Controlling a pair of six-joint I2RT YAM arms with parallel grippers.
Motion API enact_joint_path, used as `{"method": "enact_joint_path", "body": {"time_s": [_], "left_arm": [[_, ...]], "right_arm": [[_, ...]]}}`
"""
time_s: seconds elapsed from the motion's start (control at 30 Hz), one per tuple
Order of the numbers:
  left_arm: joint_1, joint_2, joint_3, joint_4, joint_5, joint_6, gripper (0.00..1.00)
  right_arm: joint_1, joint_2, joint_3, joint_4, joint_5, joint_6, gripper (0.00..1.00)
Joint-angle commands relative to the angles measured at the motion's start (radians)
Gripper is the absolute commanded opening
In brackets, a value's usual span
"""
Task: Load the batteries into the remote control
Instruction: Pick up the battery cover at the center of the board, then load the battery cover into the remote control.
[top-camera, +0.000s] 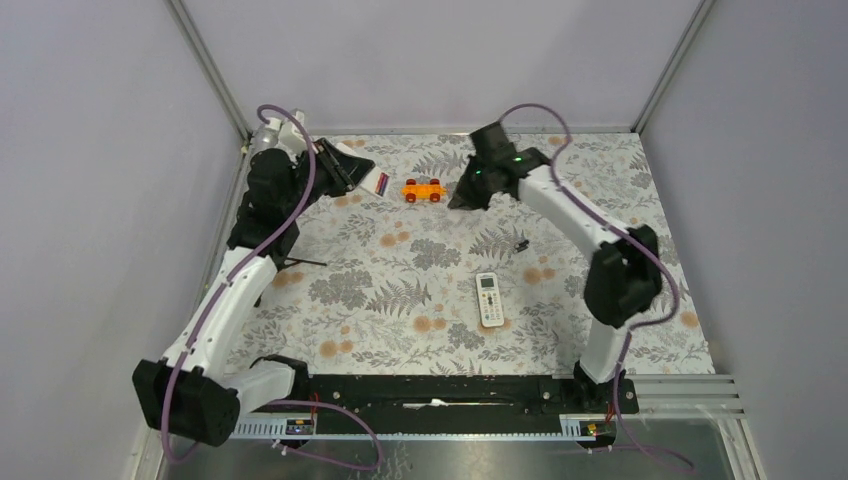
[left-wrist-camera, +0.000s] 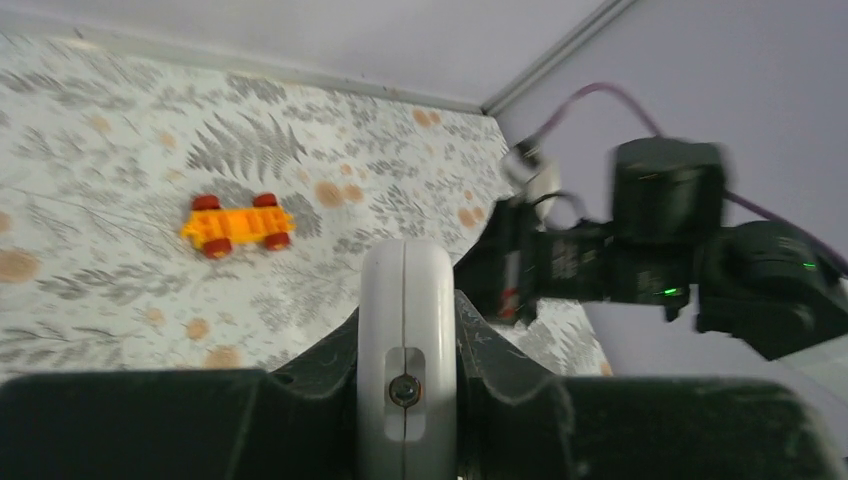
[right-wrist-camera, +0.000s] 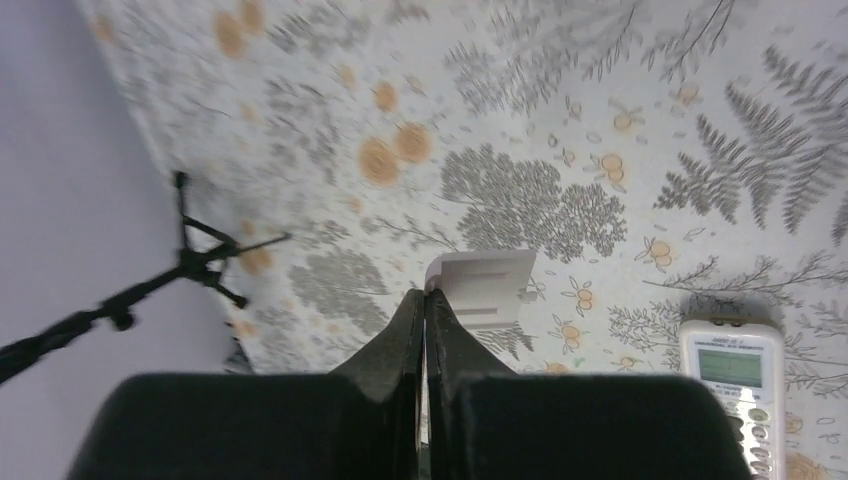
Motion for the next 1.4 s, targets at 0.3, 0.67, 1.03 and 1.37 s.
{"method": "enact_joint_path", "body": {"time_s": [0.3, 0.67, 1.03, 1.37], "left_arm": [[-0.124, 0.401, 0.245, 0.334, 0.291, -0.412, 0.0], [-0.151, 0.607, 0.378, 0.4, 0.359, -0.696, 0.0], [-0.153, 0.671, 0.406, 0.467, 0.358, -0.83, 0.0], [-0.153, 0.679, 0.355, 0.61, 0.343, -0.956, 0.0]], "right_arm": [[-0.319, -0.425, -0.148, 0.416, -0.28, 0.119, 0.0], [-0.32, -0.439, -0.283, 0.96, -0.645, 0.392, 0.0], [-0.276, -0.343, -0.311, 1.181, -0.776, 0.594, 0.0], [-0.268, -0.337, -0.345, 1.157, -0.756, 0.616, 0.0]]}}
